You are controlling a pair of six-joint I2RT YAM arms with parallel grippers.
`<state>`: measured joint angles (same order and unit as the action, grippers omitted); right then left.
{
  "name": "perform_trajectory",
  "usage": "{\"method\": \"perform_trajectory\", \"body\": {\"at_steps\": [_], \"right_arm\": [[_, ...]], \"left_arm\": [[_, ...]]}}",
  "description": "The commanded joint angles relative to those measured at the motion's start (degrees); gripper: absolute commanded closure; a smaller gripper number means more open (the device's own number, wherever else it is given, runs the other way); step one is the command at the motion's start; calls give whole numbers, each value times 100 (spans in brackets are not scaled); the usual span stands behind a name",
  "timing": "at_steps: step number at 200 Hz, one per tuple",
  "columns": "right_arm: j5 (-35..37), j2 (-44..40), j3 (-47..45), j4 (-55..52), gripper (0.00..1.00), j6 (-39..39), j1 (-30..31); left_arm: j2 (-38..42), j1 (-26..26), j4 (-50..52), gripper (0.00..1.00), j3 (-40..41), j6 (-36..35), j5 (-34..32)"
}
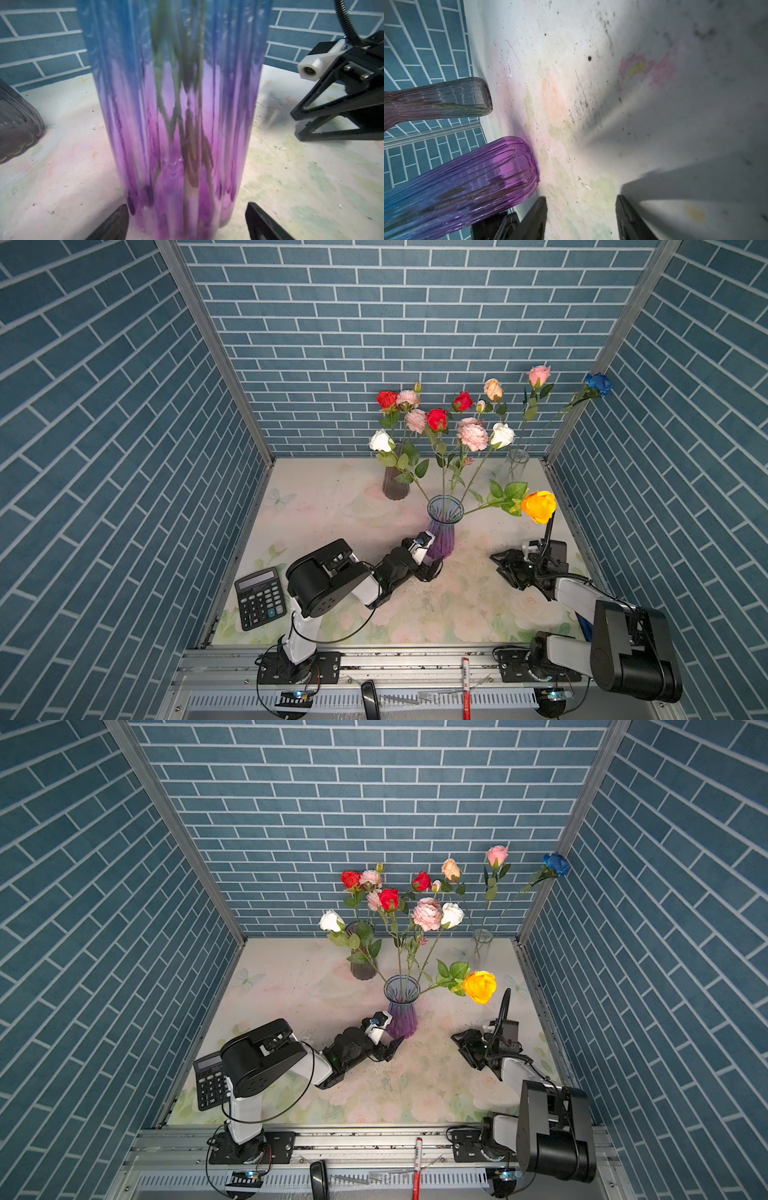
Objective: Arrange flowers in a vase
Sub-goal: Move the vase to the center of the table.
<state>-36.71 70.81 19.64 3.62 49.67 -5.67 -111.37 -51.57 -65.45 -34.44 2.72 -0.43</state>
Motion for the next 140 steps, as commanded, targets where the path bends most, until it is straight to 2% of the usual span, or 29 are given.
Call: {"method": "perform_trajectory", "body": {"at_steps": [1,21,42,56,76,93,123,140], "right_arm": [[47,-173,-47,-163,45,-1,-30],[107,-295,-58,-276,45,-25,-30],[168,-479,-120,-399,45,-19,-31],[228,-642,-185,-478,45,-4,-32],[341,-858,-238,-533,45,33,-31],[443,-937,-240,-543,45,76,-37],[643,-976,-134,-635,46,83,-37],[755,-949,7,-782,46,32,-38]], "left_arm": [[401,-36,-186,1,319,-44,266],[818,-136,-205,0,675,-69,415],[1439,-230,-213,0,1194,-67,256],[1945,-231,-242,0,1593,38,-7],[2839,-198,74,0,2039,234,-764],[3848,-161,1080,0,2098,132,-1247],[5664,-14,4434,0,1285,-483,-2055],[6397,230,5065,0,1206,-759,-2555]]}}
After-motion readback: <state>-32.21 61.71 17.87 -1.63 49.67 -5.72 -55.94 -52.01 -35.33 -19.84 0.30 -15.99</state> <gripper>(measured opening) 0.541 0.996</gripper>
